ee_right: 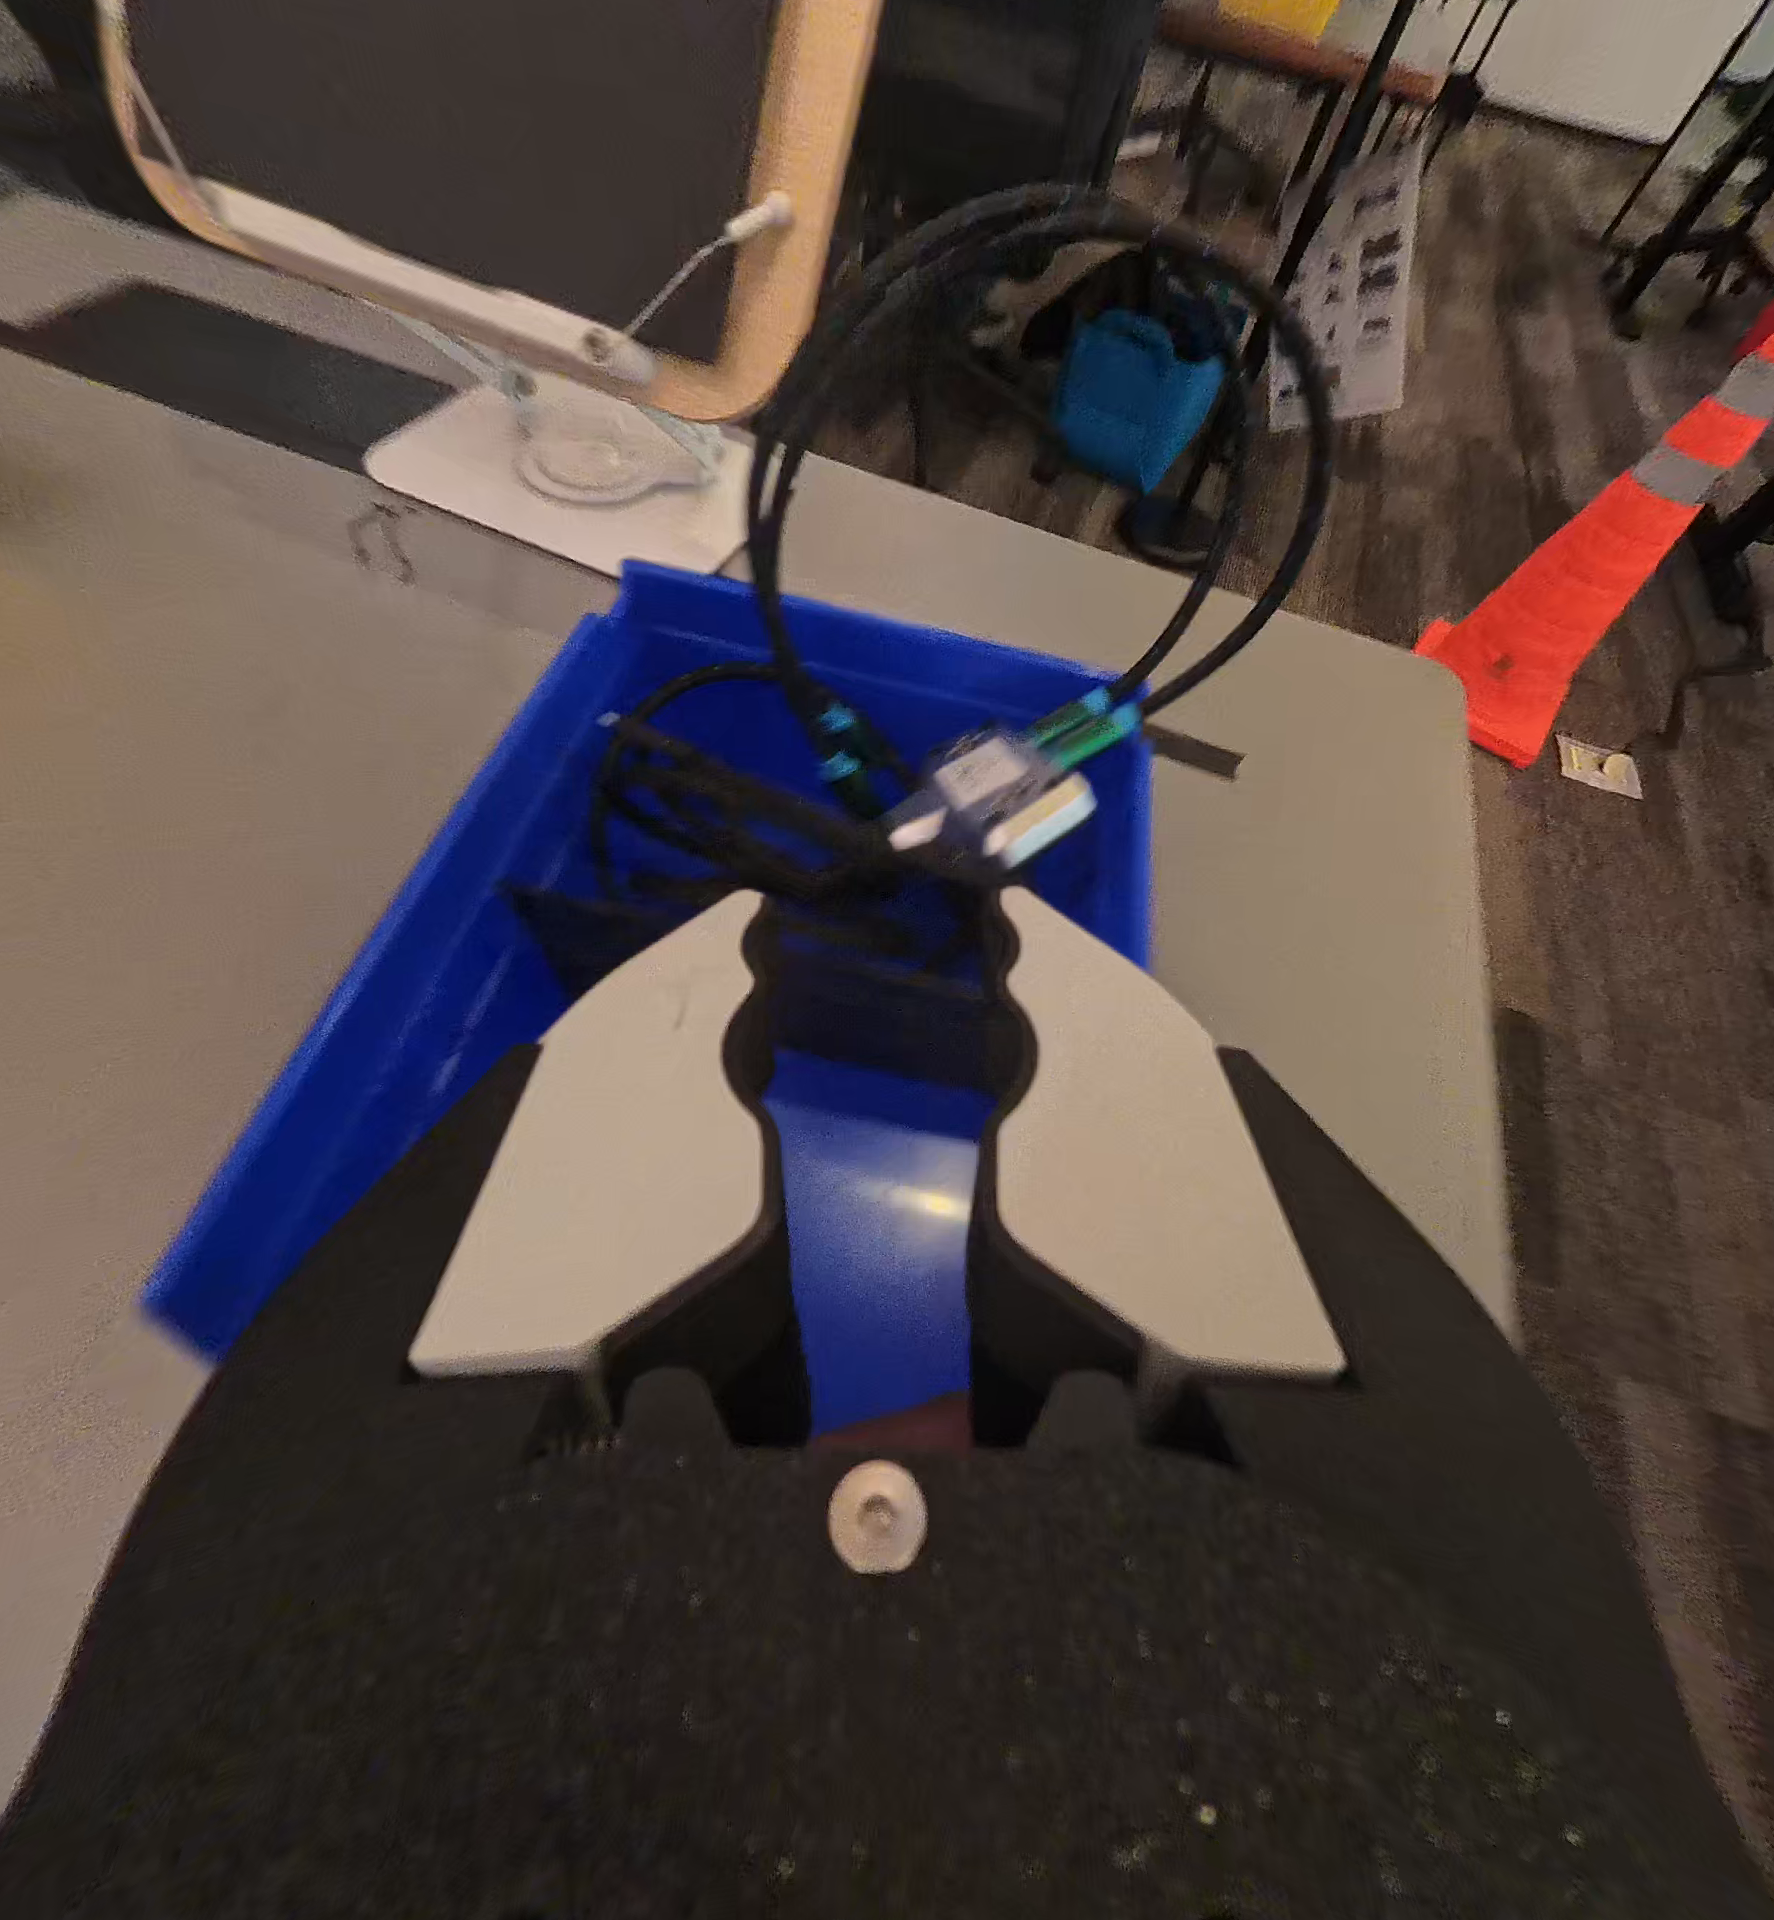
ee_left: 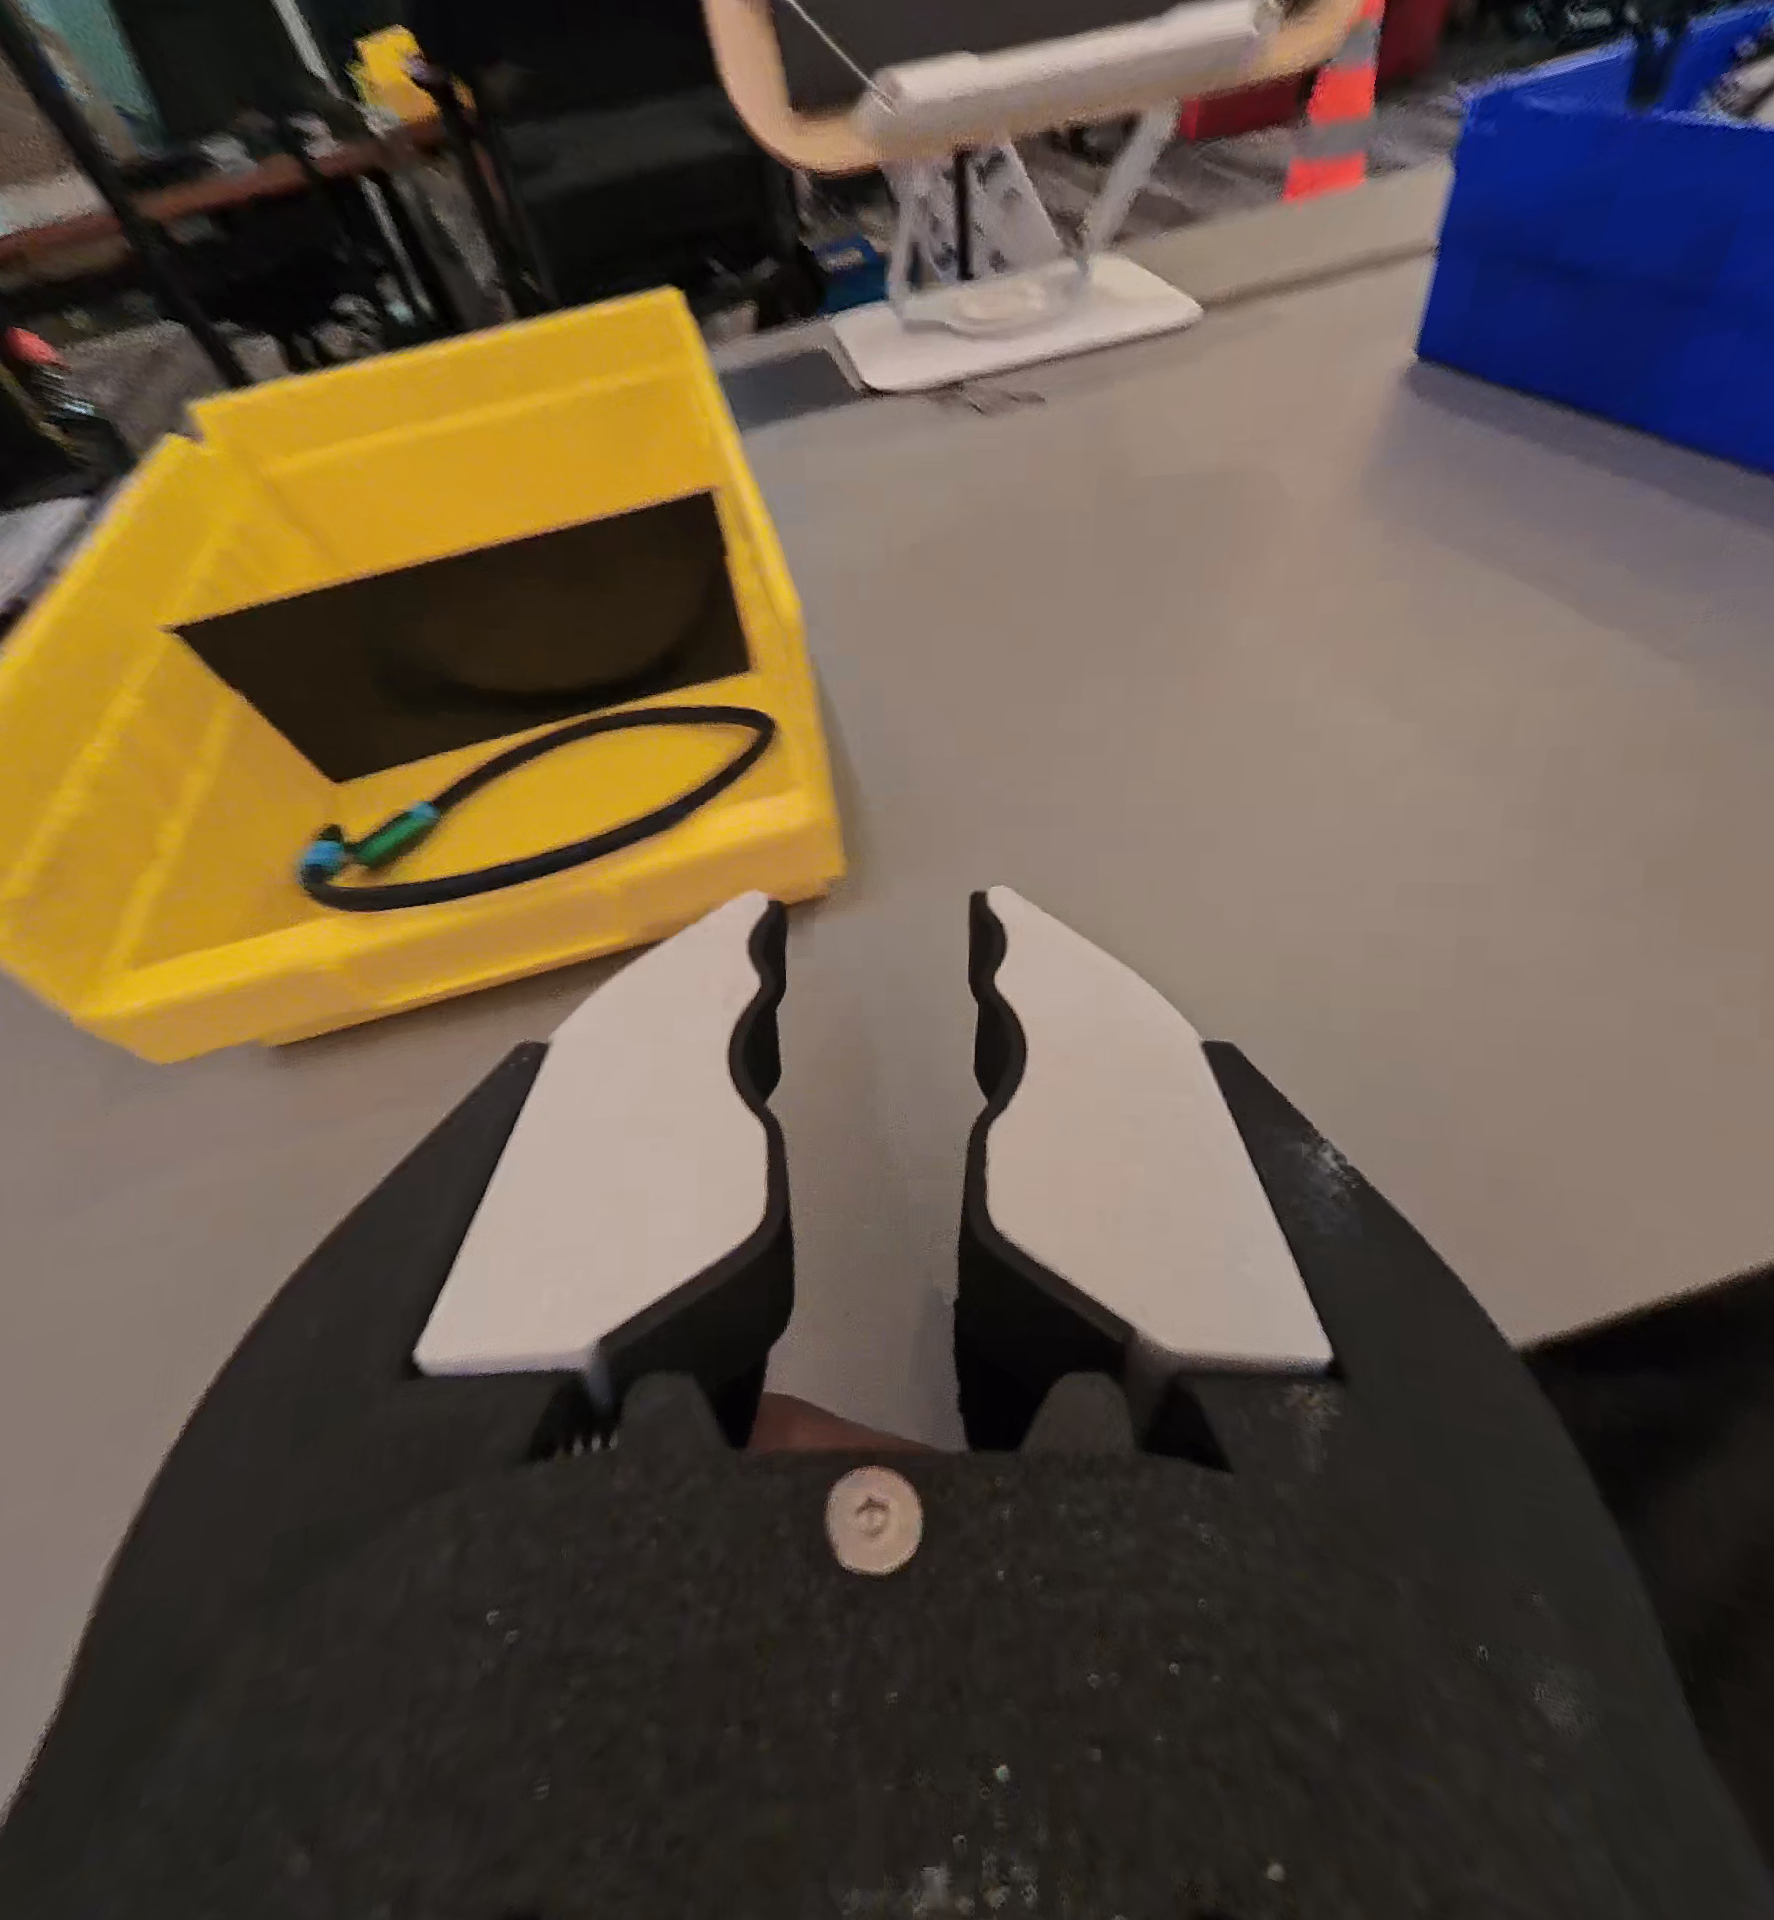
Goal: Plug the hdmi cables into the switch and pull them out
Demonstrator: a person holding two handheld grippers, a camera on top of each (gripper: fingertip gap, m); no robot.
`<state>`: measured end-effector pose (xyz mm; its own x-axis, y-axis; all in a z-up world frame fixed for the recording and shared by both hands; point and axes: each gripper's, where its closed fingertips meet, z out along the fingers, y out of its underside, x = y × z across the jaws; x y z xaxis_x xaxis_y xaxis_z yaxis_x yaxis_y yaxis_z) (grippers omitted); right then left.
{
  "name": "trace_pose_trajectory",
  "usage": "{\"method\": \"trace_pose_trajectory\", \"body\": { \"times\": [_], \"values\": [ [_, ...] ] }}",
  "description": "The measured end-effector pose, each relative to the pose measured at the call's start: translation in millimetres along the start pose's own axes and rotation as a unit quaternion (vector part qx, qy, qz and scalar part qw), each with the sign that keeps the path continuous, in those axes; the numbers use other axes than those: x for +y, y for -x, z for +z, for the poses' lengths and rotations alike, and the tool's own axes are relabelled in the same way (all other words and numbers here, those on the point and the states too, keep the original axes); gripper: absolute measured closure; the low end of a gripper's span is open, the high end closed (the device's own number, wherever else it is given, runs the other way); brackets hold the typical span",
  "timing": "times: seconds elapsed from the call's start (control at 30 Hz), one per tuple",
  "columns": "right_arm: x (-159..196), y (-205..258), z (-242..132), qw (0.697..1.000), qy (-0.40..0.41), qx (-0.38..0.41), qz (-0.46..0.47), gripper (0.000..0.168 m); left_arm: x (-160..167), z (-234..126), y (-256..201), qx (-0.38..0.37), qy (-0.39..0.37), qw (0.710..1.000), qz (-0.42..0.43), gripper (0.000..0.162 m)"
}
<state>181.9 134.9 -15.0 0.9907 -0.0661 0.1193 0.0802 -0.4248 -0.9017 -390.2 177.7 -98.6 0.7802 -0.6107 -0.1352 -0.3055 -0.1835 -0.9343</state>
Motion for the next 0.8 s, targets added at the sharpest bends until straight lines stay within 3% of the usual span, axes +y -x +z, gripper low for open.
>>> {"method": "trace_pose_trajectory", "body": {
  "times": [0.13, 0.3, 0.6, 0.8],
  "values": [
    [59.2, 53.7, -32.9, 0.997, -0.056, 0.015, 0.041, 0.131, -8.0, -4.2, 37.5, -0.03, -0.039, 0.999, -0.016, 0.123],
    [106.7, 64.2, -54.7, 0.992, -0.08, 0.07, 0.071, 0.133, -8.6, 0.2, 62.6, -0.044, -0.051, 0.998, -0.015, 0.122],
    [120.2, 61.8, -49.8, 0.992, -0.077, 0.076, 0.068, 0.135, 4.5, 0.0, 81.7, -0.021, -0.051, 0.99, -0.126, 0.122],
    [119.2, 60.8, -51.1, 0.991, -0.084, 0.081, 0.064, 0.135, 14.7, 3.9, 78.1, -0.032, -0.025, 0.994, -0.099, 0.122]
  ]
}}
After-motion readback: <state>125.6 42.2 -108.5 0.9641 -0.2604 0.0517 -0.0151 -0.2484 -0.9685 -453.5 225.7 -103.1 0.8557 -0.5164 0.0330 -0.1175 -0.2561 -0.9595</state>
